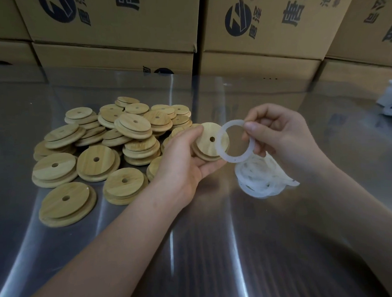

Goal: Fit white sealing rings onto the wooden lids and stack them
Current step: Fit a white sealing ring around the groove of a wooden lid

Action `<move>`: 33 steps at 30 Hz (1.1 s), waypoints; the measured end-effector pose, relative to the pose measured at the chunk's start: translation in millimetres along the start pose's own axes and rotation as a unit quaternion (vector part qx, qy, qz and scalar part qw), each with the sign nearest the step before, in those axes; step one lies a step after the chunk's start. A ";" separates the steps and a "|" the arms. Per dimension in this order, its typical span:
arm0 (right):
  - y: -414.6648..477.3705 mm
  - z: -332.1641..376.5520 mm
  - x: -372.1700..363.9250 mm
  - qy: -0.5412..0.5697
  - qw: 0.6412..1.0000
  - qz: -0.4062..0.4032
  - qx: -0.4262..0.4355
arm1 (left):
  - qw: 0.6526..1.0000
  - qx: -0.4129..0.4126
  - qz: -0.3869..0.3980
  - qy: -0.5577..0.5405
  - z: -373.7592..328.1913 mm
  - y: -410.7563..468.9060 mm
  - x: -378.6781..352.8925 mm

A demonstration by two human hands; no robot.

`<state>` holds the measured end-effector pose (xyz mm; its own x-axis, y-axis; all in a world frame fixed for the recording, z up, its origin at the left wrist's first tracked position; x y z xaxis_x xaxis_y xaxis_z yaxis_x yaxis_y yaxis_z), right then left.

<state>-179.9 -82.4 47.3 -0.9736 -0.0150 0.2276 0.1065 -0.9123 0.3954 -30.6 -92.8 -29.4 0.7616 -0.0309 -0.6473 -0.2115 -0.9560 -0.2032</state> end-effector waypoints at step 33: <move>0.7 -3.1 -2.8 -0.093 0.993 -0.052 0.055 | 0.924 -0.236 0.084 0.289 -21.0 -12.4 -26.4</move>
<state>-177.8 -84.3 44.1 -0.9271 0.1617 0.3381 0.0396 -0.8548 0.5175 -35.2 -86.3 5.6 0.9711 -0.2108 -0.1123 -0.1699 -0.9400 0.2959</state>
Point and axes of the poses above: each hand's wrist, its own y-axis towards the middle knuckle, its own x-axis out of the back of the hand, z = x × y, the point moved 9 cm from there along y, towards the middle knuckle, and after that the axes turned 4 degrees about -y, right-handed, at the moved point
